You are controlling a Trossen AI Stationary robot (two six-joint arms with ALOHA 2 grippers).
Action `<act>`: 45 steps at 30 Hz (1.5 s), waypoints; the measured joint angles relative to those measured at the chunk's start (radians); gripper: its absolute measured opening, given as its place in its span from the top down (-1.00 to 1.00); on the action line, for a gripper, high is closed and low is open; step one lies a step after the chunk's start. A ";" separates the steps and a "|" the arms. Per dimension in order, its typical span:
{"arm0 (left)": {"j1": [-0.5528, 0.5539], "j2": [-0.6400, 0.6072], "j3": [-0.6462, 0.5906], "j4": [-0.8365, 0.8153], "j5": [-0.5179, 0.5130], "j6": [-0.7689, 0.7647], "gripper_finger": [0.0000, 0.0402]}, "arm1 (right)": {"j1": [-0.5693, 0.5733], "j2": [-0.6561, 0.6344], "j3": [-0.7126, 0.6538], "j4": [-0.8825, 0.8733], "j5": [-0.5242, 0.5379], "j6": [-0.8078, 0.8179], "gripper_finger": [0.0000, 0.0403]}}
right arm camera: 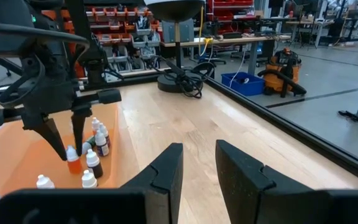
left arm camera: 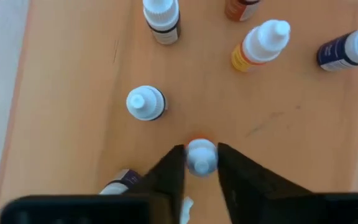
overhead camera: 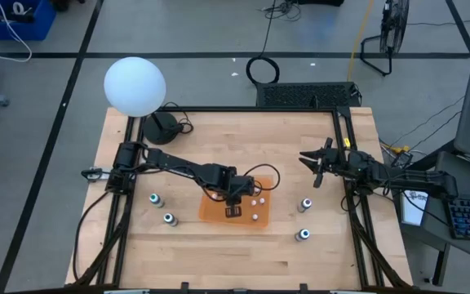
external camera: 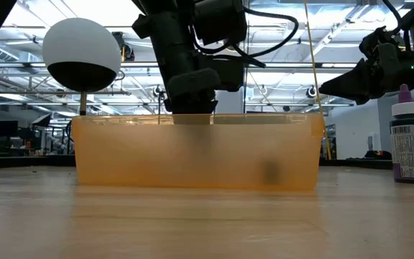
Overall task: Pick & Place food coloring
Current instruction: Put the orange food coloring bottle into the orange bin, then put the large green food coloring bottle into the orange bin
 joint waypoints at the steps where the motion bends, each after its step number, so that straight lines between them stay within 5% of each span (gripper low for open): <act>1: 0.000 0.000 0.000 0.000 0.000 -0.004 0.43 | 0.000 0.000 0.000 0.000 0.000 0.000 0.58; 6: 0.000 -0.015 0.001 0.000 0.000 -0.011 0.04 | 0.000 0.000 0.000 0.000 0.000 0.000 0.58; 12: 0.000 -0.081 0.001 -0.069 0.009 -0.050 -0.14 | 0.000 0.000 0.000 0.000 0.000 0.000 0.58; 26: -0.128 -0.395 0.003 -0.666 -0.005 -0.510 -0.16 | 0.000 0.000 0.000 0.001 0.000 0.000 0.58; 36: -0.322 -0.549 -0.074 -0.708 -0.176 -0.798 -0.17 | 0.000 0.000 0.000 0.001 0.000 0.000 0.58; 45: -0.438 -0.586 -0.316 -0.698 -0.079 -1.047 -0.17 | 0.000 0.000 0.000 0.001 0.000 0.000 0.58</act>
